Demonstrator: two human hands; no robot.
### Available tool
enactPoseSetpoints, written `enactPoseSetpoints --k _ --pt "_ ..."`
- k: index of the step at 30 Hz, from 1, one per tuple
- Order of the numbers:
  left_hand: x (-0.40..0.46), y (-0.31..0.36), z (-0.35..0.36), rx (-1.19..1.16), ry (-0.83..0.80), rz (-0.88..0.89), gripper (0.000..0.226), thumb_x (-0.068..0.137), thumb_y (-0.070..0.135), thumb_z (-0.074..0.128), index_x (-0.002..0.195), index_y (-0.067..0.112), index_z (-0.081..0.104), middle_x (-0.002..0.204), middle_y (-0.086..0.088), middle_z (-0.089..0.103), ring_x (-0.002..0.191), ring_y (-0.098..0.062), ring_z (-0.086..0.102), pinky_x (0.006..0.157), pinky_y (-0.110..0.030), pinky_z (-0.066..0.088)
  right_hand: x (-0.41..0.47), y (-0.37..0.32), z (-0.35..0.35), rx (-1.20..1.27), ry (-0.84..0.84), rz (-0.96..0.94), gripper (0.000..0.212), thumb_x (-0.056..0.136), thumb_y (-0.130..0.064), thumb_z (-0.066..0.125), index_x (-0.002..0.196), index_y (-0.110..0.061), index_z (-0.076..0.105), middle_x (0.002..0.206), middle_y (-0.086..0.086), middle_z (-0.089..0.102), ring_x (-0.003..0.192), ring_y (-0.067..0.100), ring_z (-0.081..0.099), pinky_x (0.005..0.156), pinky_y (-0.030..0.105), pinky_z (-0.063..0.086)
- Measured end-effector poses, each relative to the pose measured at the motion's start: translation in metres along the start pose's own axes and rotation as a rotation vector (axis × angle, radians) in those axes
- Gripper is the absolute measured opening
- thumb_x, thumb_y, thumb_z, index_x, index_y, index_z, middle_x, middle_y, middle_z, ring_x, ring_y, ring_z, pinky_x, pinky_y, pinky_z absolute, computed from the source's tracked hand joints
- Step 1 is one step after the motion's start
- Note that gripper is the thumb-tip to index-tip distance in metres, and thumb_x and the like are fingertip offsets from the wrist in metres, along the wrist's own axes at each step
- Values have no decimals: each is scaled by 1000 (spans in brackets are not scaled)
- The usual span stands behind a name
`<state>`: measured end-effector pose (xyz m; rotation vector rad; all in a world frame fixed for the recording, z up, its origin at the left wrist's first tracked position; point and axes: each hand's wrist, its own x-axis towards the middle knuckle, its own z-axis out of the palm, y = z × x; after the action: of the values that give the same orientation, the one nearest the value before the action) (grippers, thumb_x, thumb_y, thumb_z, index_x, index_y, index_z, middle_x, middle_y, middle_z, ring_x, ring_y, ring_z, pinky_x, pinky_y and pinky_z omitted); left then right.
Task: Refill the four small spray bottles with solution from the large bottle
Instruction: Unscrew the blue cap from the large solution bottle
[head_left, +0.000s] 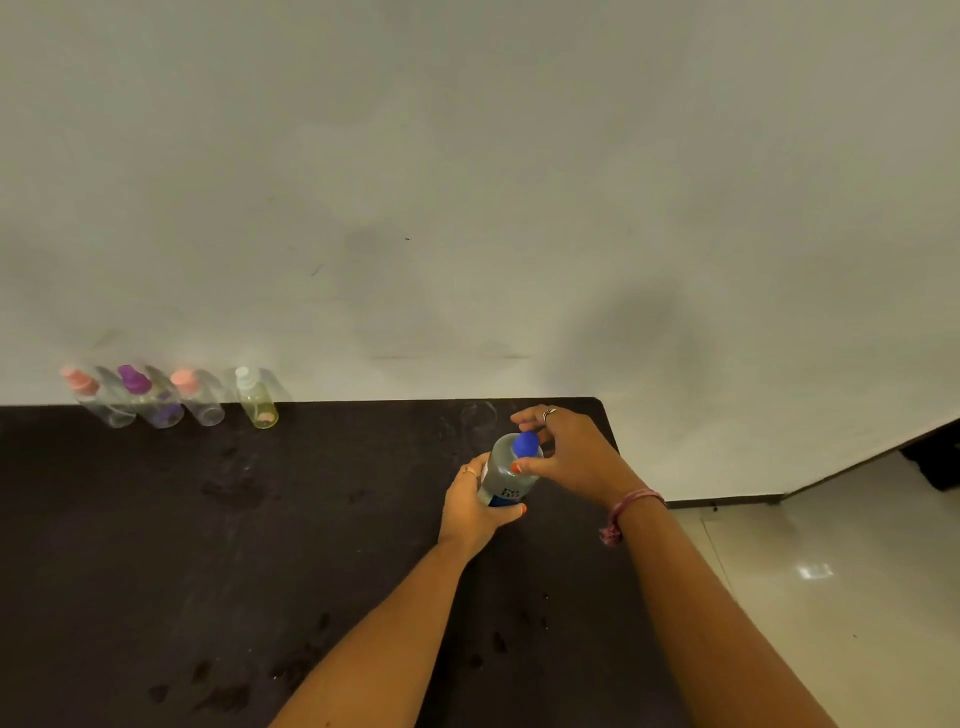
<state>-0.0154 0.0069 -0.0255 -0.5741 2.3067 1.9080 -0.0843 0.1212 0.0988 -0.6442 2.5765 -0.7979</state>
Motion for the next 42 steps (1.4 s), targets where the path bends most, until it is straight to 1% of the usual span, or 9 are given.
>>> enactPoseSetpoints --k 9,16,23,27,32,35,38,40,42 --pt "-46 30 -37 -84 120 101 71 65 17 87 119 33 44 119 10 51 110 -8 51 79 -12 46 -25 -54 -34 17 -7 -132 50 78 -27 76 123 -23 55 115 -4 61 98 10 60 83 13 47" --pt "-102 81 -86 -68 154 214 72 67 22 86 126 32 45 114 18 51 106 -6 53 80 -13 45 -70 -139 -80 -51 -8 -258 66 74 -37 77 131 -27 47 111 -13 53 93 5 57 72 9 47" --pt "-153 119 -128 -82 138 248 79 69 25 84 137 28 43 125 11 55 110 -10 55 88 -22 48 -102 -216 -104 -389 141 -357 38 85 -46 61 108 -16 66 93 -4 59 77 6 51 65 12 38" --pt "-176 129 -147 -120 144 271 77 69 25 84 136 29 44 126 11 56 106 -9 56 77 -13 46 -116 -243 -115 -331 44 -408 26 87 -29 65 113 -25 65 109 -4 61 92 10 57 82 22 47" --pt "-200 139 -163 -142 158 308 75 71 22 83 135 28 44 127 11 55 104 -8 54 72 -11 47 -136 -268 -123 -340 -4 -343 62 79 -47 67 135 -34 44 127 -10 54 93 9 63 73 14 43" --pt "-210 143 -168 -143 162 316 74 71 23 83 135 29 45 128 11 55 105 -7 54 71 -10 46 -145 -284 -114 -357 99 -264 64 71 -64 59 119 -21 56 106 -3 64 76 15 66 61 20 50" --pt "-218 144 -172 -150 152 312 76 70 23 83 135 28 45 128 10 55 105 -8 54 73 -10 46 -150 -291 -107 -398 118 -312 41 81 -52 62 98 -15 64 88 -1 65 72 15 65 61 22 51" --pt "-224 143 -174 -155 147 311 76 70 22 83 135 28 45 127 11 56 104 -7 55 71 -10 47 -155 -293 -109 -455 89 -373 29 84 -41 66 106 -22 63 102 -3 65 82 13 63 68 17 46" --pt "-229 142 -175 -164 151 311 76 71 22 83 136 27 45 127 10 56 105 -8 55 73 -11 47 -160 -295 -111 -441 18 -385 47 81 -36 70 124 -29 55 125 -6 58 93 11 62 71 14 42"
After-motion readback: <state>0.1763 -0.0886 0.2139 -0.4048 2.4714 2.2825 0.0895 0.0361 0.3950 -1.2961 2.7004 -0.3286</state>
